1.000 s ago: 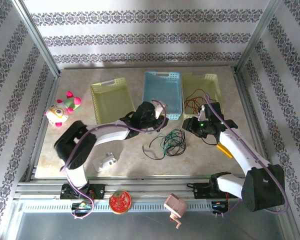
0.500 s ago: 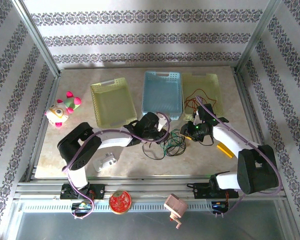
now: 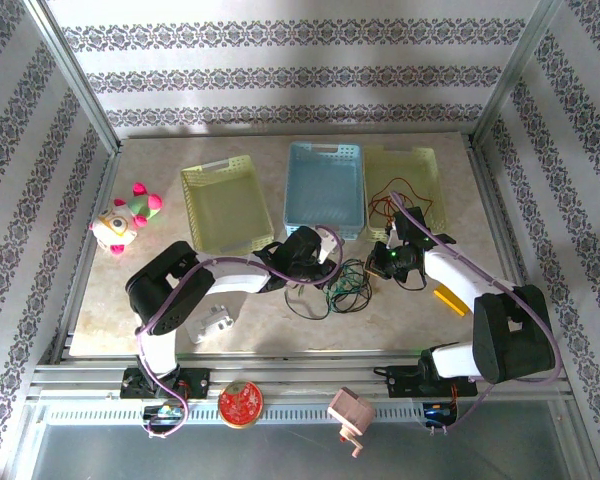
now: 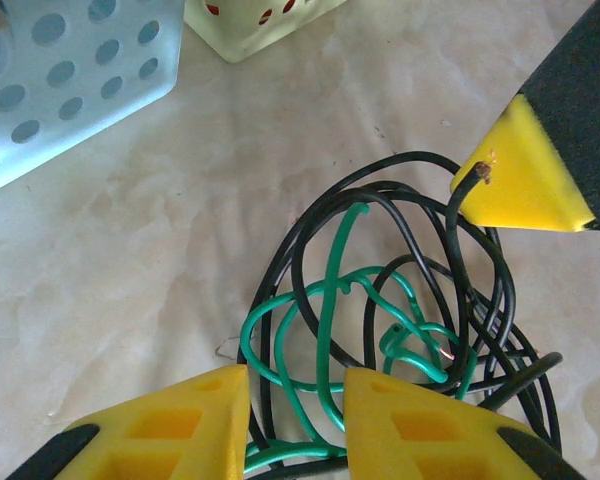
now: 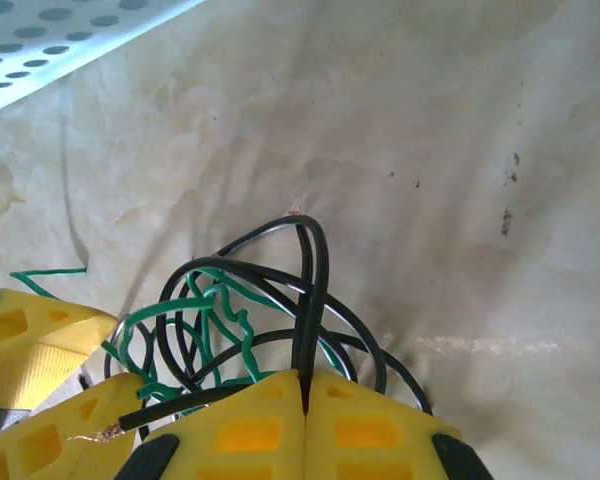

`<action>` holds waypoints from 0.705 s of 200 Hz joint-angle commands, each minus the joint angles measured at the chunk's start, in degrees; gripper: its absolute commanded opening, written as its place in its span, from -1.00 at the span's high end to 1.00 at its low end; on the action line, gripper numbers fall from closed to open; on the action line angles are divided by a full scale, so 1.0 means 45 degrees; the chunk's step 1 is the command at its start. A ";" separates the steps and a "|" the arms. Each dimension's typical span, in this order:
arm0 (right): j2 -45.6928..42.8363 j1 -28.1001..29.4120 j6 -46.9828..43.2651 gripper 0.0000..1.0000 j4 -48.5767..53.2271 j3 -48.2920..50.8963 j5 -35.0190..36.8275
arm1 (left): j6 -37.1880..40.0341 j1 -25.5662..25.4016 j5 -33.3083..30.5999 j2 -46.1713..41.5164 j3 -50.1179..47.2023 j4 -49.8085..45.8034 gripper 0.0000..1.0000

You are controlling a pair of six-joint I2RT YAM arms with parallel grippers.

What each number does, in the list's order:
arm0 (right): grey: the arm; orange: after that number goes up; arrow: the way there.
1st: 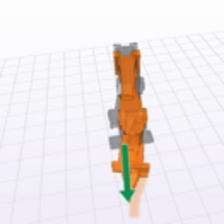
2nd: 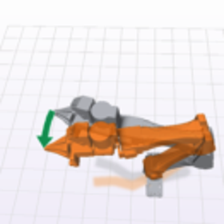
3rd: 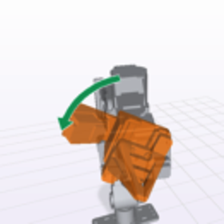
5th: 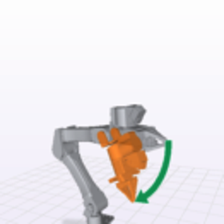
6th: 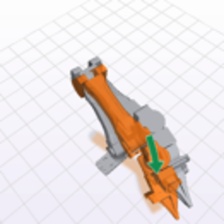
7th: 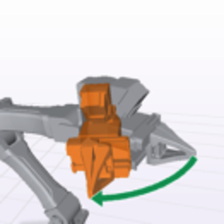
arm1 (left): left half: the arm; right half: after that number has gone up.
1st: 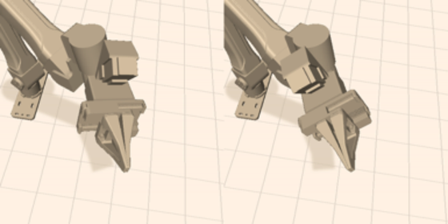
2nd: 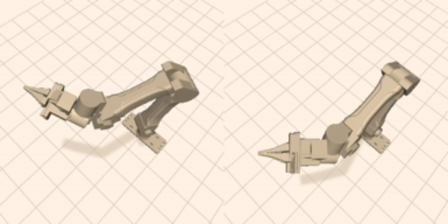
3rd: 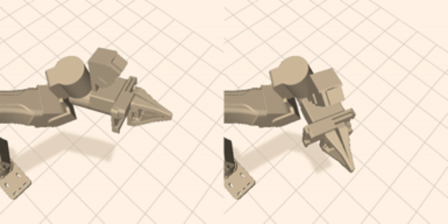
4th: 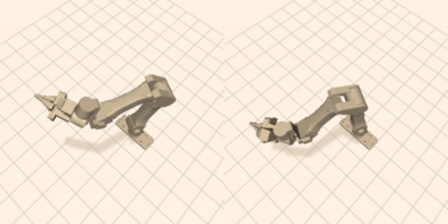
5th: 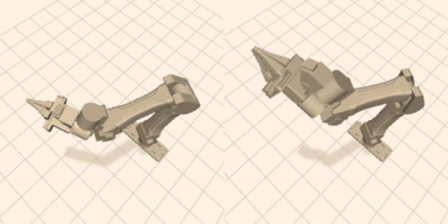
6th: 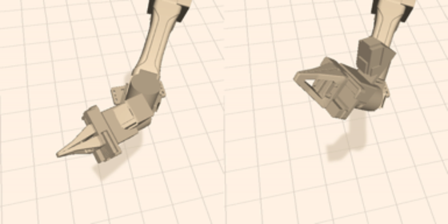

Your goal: Untangle the cables

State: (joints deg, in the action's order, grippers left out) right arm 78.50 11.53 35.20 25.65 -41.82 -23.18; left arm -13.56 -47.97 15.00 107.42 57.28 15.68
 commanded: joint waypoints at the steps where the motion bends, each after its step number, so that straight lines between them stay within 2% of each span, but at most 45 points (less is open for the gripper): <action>1: -0.0219 0.0135 -0.0108 1.00 -0.0251 0.0001 0.0316 | -0.0189 -0.0239 0.0200 0.0329 0.0157 0.0304 0.41; 59: -0.2073 0.0135 0.0160 1.00 -0.0176 -0.0085 0.0536 | -0.0066 -0.0356 0.0356 0.0640 0.0297 0.0309 0.47; 85: -0.3184 0.0158 0.0593 1.00 -0.0978 0.0031 0.0336 | -0.0014 -0.0435 0.0401 0.0800 0.0436 0.0187 0.53; 141: -0.5804 0.0180 0.1796 1.00 -0.2872 -0.0039 0.1483 | 0.0006 -0.0453 0.0210 0.0939 0.0445 0.0134 0.65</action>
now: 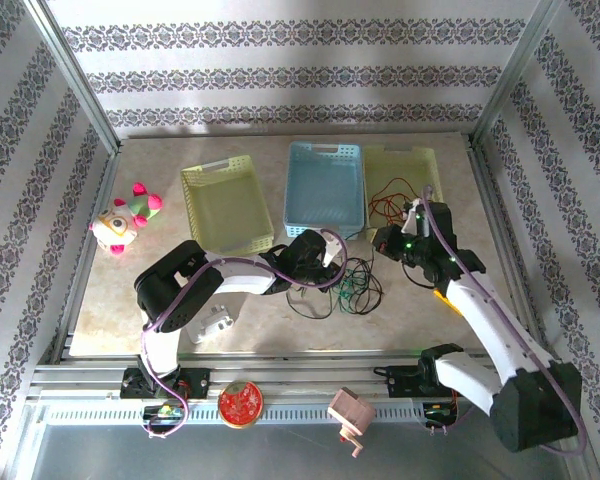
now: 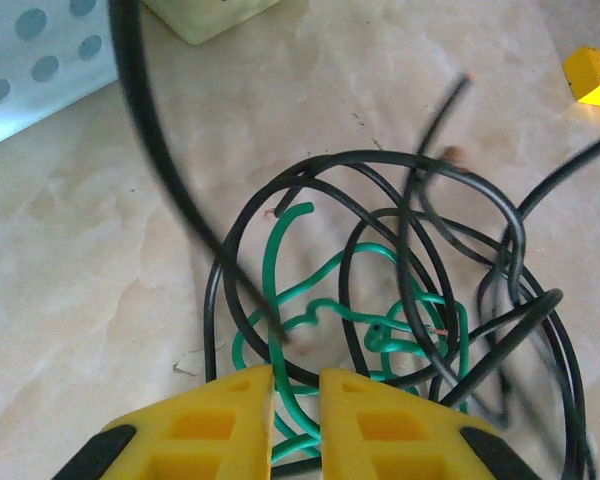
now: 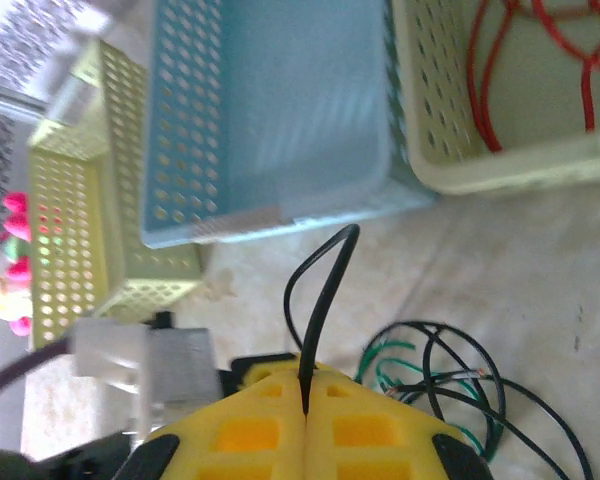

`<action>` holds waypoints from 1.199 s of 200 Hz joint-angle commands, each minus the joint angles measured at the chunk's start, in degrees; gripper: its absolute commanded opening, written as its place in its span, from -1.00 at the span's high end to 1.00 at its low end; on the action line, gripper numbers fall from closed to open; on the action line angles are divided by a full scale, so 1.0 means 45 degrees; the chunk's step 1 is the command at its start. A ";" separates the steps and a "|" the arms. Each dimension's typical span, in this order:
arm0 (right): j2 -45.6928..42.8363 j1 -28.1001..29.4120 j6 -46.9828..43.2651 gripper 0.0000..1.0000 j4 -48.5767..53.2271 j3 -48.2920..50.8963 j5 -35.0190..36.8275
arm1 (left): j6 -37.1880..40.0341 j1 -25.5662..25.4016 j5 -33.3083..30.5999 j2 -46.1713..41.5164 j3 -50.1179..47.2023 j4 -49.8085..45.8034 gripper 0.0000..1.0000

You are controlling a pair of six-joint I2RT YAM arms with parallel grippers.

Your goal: Untangle the cables

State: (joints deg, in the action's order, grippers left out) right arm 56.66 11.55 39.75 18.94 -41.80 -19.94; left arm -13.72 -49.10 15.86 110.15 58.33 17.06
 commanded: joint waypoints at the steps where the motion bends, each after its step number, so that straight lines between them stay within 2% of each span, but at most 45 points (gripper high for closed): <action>1: -0.0990 0.0171 0.0810 1.00 -0.1408 -0.0055 0.0801 | 0.0040 -0.0201 0.0016 0.0340 0.0217 -0.0175 0.65; 72: -0.2466 0.0171 0.0436 1.00 -0.1918 -0.2068 0.2338 | 0.0040 -0.0202 -0.0123 0.0240 0.0100 -0.0124 0.71; 113: -0.2419 0.0184 -0.0373 1.00 -0.2100 -0.3627 0.3090 | 0.0040 -0.0202 -0.0106 0.0239 0.0119 -0.0124 0.75; 149: -0.2055 0.0170 -0.0558 1.00 -0.2841 -0.4011 0.3319 | 0.0021 -0.0202 -0.0216 0.0137 -0.0024 -0.0022 0.76; 183: -0.0626 0.0149 -0.0297 1.00 -0.3875 -0.4047 0.3029 | 0.0020 -0.0202 -0.0606 -0.0203 -0.0367 0.0306 0.77; 240: 0.3864 0.0199 0.0937 1.00 -0.6115 -0.4215 0.1333 | -0.0189 -0.0202 -0.1677 -0.1869 -0.1573 0.1018 0.76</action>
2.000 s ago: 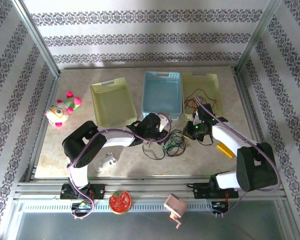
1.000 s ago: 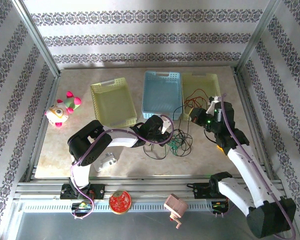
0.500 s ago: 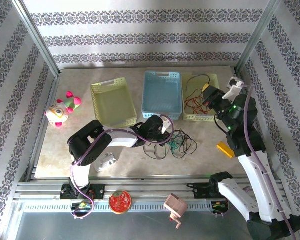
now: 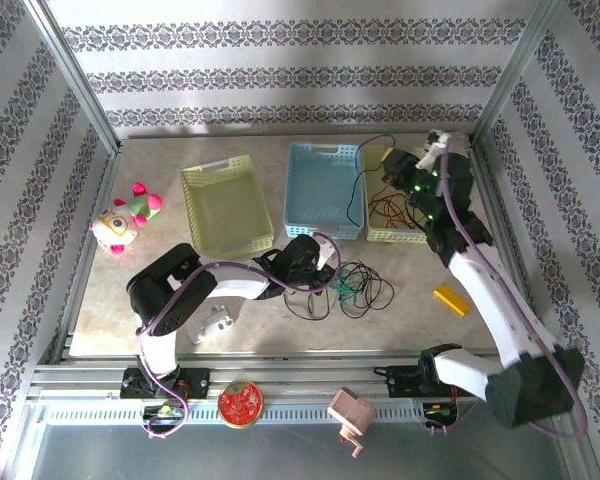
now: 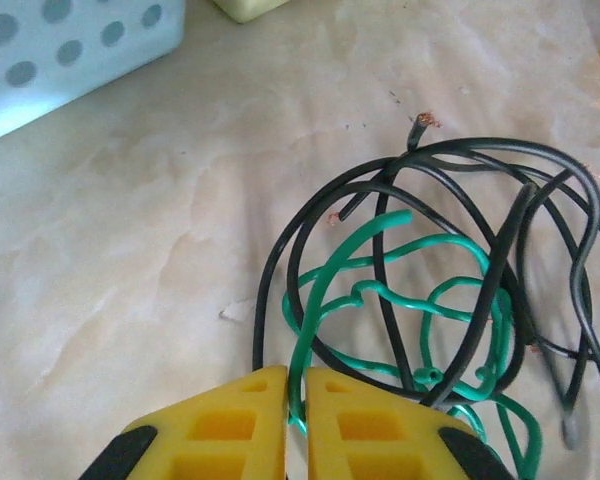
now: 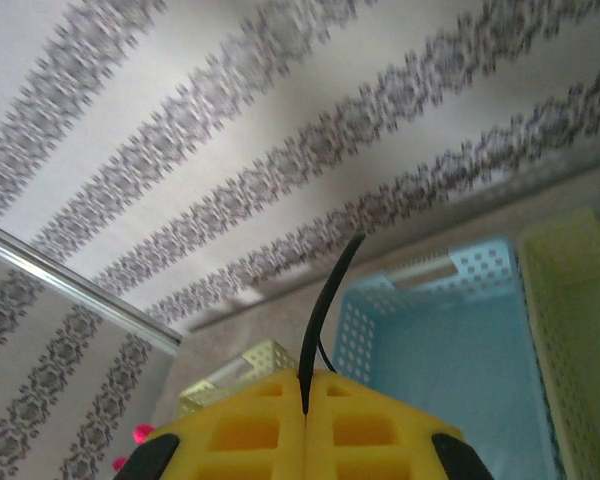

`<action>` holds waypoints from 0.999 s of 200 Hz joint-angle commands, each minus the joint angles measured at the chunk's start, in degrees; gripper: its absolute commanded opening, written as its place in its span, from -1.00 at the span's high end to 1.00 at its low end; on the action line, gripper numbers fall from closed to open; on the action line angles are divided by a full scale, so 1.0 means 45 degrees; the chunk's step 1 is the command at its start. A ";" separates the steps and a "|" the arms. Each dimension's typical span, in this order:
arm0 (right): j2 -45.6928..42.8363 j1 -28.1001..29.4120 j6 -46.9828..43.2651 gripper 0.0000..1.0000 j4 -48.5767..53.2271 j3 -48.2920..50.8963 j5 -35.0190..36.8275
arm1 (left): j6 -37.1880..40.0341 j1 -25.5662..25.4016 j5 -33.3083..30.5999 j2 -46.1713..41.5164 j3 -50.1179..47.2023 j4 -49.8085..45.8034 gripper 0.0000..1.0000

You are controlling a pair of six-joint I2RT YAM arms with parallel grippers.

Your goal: Untangle the cables

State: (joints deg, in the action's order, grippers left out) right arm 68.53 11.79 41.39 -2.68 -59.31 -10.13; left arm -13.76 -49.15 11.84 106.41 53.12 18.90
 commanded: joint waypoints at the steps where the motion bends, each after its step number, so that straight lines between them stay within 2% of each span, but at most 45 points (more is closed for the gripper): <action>1: 0.1299 0.0140 0.0551 1.00 -0.1315 -0.0340 -0.0870 | -0.0182 -0.0192 -0.0799 -0.1073 -0.0437 0.0627 0.76; 20: 0.2394 0.0168 0.0508 0.97 -0.1401 -0.0200 -0.0713 | -0.0276 -0.0192 -0.1315 -0.1682 -0.0868 0.0859 0.74; 35: 0.3089 0.0230 0.0597 0.86 -0.1456 0.0035 -0.0358 | -0.0374 -0.0177 -0.1599 -0.1975 -0.1128 0.1018 0.73; 58: 0.3993 0.0512 0.0554 0.45 -0.1425 0.0137 -0.0218 | -0.0487 -0.0173 -0.1818 -0.2035 -0.1244 0.1200 0.73; 67: 0.4319 0.0590 0.0541 0.22 -0.1133 0.0000 -0.0508 | -0.0525 -0.0173 -0.1892 -0.2001 -0.1254 0.1239 0.73; 88: 0.4467 0.0776 0.0548 0.02 -0.0398 0.0055 -0.0504 | -0.0585 -0.0153 -0.2019 -0.1992 -0.1197 0.1318 0.69; 129: 0.2775 0.0978 -0.0059 -0.05 0.0751 0.1177 0.0748 | -0.0419 -0.0155 -0.2103 -0.1824 -0.1089 0.1137 0.57; 166: 0.0936 0.1252 -0.0809 -0.07 0.3234 0.1977 0.0969 | -0.0362 -0.0173 -0.1727 -0.1532 -0.0894 0.1123 0.50; 200: -0.0591 0.1647 -0.0627 -0.06 0.5330 0.3392 0.0911 | -0.0204 -0.0192 -0.1068 -0.1140 -0.0654 0.1086 0.45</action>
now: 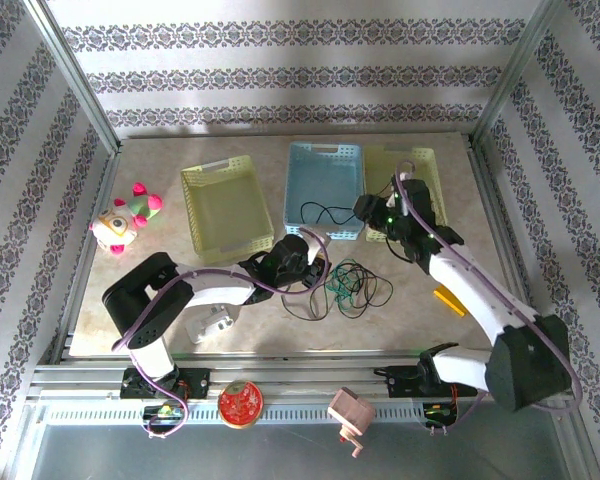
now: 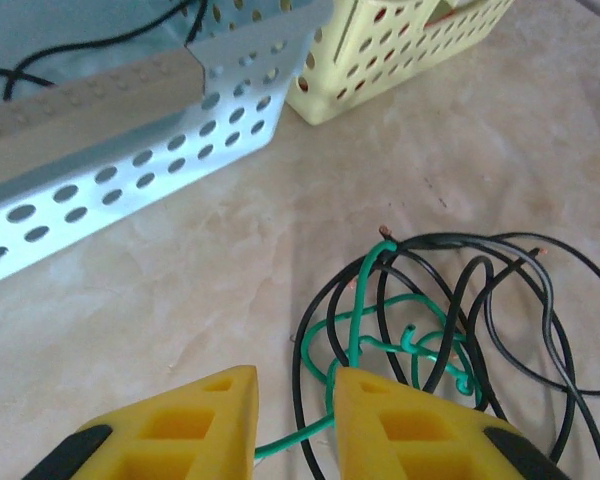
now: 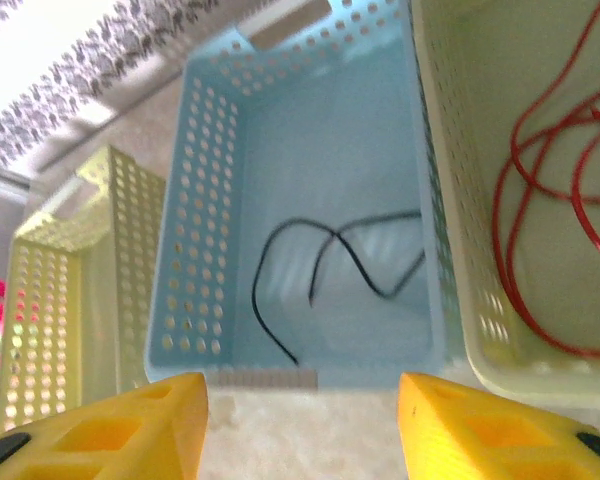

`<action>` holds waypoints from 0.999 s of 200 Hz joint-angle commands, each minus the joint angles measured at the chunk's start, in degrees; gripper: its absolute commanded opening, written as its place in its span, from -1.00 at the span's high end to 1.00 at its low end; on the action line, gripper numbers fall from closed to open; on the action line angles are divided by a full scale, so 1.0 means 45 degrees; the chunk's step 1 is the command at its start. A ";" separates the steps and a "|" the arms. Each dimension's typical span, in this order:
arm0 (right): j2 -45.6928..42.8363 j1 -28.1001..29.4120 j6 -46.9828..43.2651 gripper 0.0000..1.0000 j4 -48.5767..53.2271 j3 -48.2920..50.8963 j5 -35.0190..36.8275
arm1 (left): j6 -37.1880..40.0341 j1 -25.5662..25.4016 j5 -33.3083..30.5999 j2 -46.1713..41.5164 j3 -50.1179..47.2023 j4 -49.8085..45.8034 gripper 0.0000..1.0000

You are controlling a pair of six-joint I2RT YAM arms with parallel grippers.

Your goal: Untangle the cables

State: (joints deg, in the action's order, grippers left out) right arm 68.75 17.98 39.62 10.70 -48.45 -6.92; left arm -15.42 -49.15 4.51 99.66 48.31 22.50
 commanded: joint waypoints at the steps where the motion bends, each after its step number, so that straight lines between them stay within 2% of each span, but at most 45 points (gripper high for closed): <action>1: -0.0664 0.0287 -0.0241 -0.06 0.2402 0.1018 0.0164 | 0.0165 -0.0192 0.0579 0.0358 0.0425 0.0289 0.45; 22: -0.1139 0.0505 -0.0399 -0.01 0.3101 0.1782 -0.0396 | 0.0164 -0.0202 0.0895 0.0502 0.0493 0.0385 0.42; 50: -0.1323 0.0631 -0.0493 0.20 0.3315 0.2618 -0.1268 | 0.0223 -0.0230 0.1019 0.0593 0.0645 0.0304 0.41; 63: -0.1222 0.0745 -0.0511 0.22 0.3344 0.2814 -0.1421 | 0.0241 -0.0231 0.1045 0.0646 0.0680 0.0292 0.42; 143: 0.0619 0.0849 -0.2247 0.37 0.3554 0.1830 -0.0331 | 0.0832 -0.0499 0.1031 0.0764 0.1075 -0.0499 0.41; 200: 0.1338 0.0697 -0.2592 0.39 0.3443 0.1298 -0.0372 | 0.1005 -0.0622 0.1136 0.1050 0.1371 -0.0751 0.42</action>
State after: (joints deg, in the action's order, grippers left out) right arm 73.93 21.52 29.76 25.52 -40.73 -9.65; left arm -12.34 -51.00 8.82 102.83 52.56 21.12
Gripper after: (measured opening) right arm 0.305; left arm 0.293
